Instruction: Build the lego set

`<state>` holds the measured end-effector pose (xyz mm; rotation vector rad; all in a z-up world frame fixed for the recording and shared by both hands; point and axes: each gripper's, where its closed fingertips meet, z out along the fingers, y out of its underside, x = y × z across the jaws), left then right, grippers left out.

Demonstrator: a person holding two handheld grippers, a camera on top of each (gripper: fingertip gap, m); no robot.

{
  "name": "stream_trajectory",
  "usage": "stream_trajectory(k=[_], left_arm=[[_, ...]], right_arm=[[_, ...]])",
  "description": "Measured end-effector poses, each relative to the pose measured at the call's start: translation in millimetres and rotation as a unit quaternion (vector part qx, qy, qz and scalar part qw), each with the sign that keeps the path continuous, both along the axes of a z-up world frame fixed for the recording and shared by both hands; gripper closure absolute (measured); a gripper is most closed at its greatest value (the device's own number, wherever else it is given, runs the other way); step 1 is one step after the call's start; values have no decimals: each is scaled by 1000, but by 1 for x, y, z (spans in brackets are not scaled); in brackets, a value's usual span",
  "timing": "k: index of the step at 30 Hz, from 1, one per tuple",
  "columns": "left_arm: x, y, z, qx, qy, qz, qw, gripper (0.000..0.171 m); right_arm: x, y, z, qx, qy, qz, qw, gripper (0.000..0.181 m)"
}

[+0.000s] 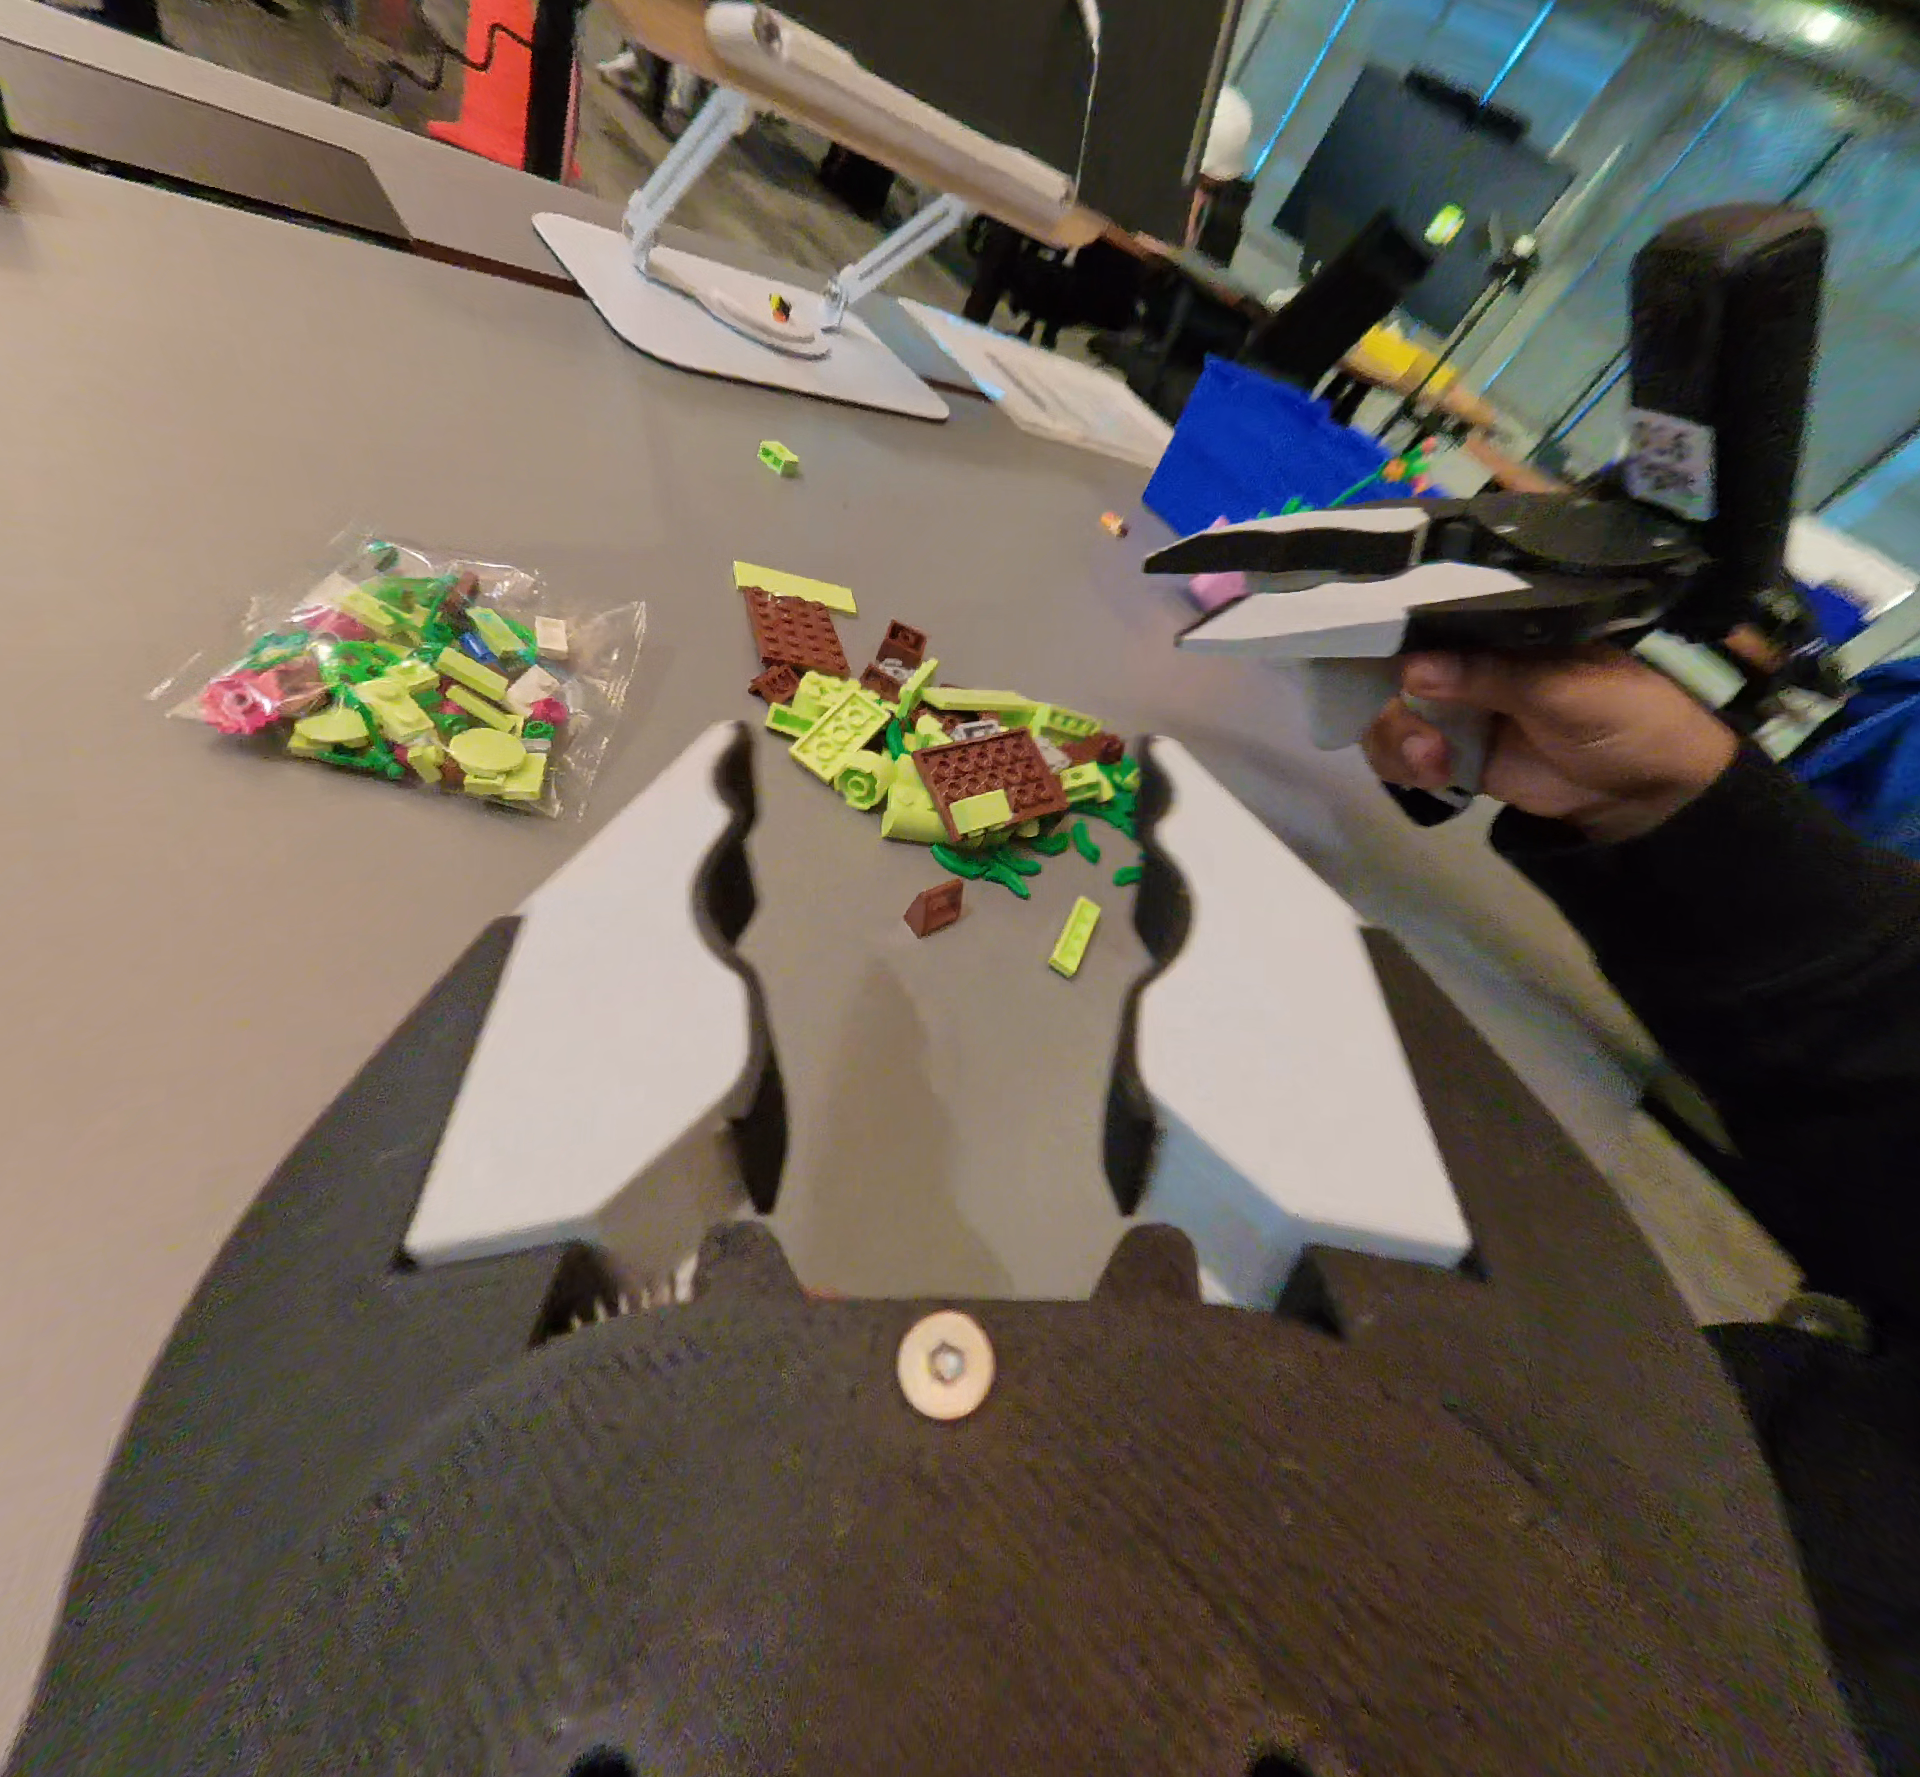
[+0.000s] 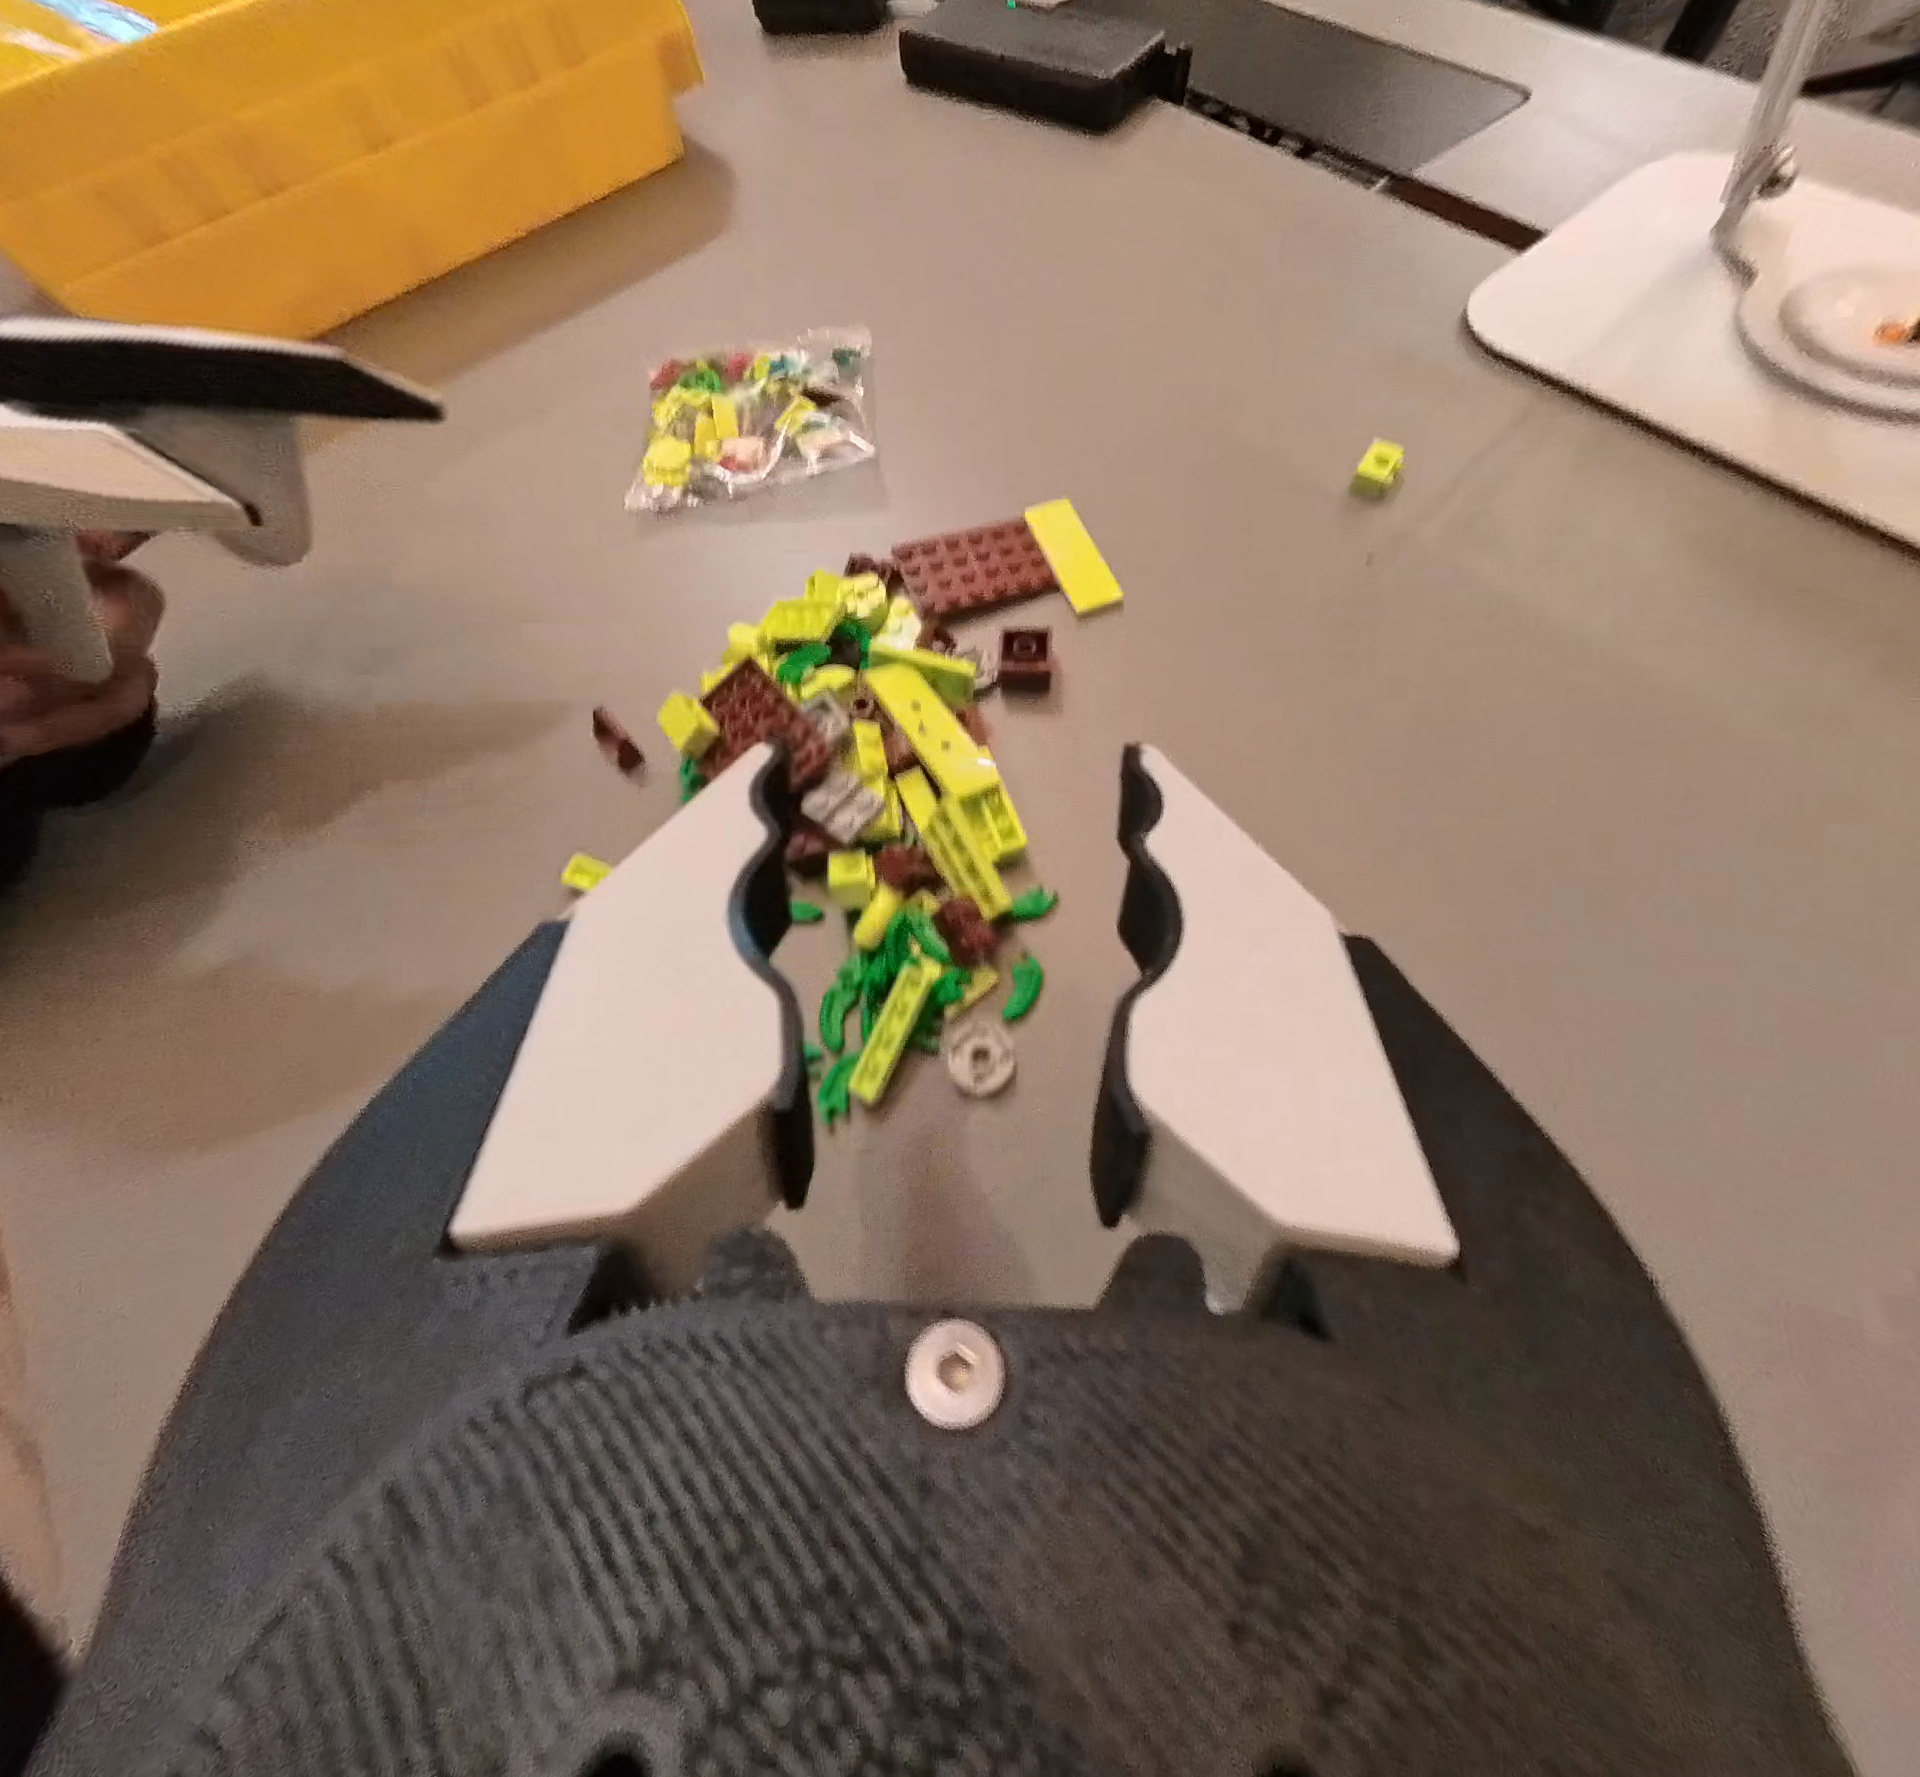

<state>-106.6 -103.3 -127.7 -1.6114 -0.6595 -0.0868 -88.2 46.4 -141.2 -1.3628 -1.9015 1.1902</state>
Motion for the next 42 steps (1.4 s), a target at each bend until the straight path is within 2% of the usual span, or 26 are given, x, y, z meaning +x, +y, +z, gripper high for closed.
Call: stream_trajectory(k=[2, 6, 8, 11, 15, 16, 23, 30, 38, 42], left_arm=[[6, 12, -11, -50, 23, -8, 998, 78], [17, 31, -32, -147, 70, -14, 986, 68], [19, 37, -38, -183, 90, -14, 979, 60], [19, 43, -56, -239, 77, -28, 968, 48], [14, 45, -86, -307, 7, -43, 951, 35], [11, 46, -87, -312, 8, -43, 949, 34], [8, 62, -97, -366, 56, -75, 926, 31], [7, 85, -97, -360, 68, -112, 924, 33], [16, 119, -94, -346, 93, -166, 919, 50], [17, 123, -92, -341, 102, -169, 919, 57]], right_arm=[[15, 1, -12, -14, -3, 11, 1000, 108], [40, -3, -34, -37, -6, 43, 998, 94], [50, -8, -33, -50, -10, 63, 997, 87], [58, -10, -25, -51, 18, 72, 996, 93], [66, -11, -13, -41, 65, 79, 994, 105], [68, -11, -10, -45, 73, 78, 993, 108], [74, -3, 5, -98, 102, 69, 988, 118], [73, 7, 12, -157, 103, 62, 980, 124], [71, 9, 10, -187, 83, 67, 976, 131], [70, 7, 7, -192, 71, 72, 976, 131]])
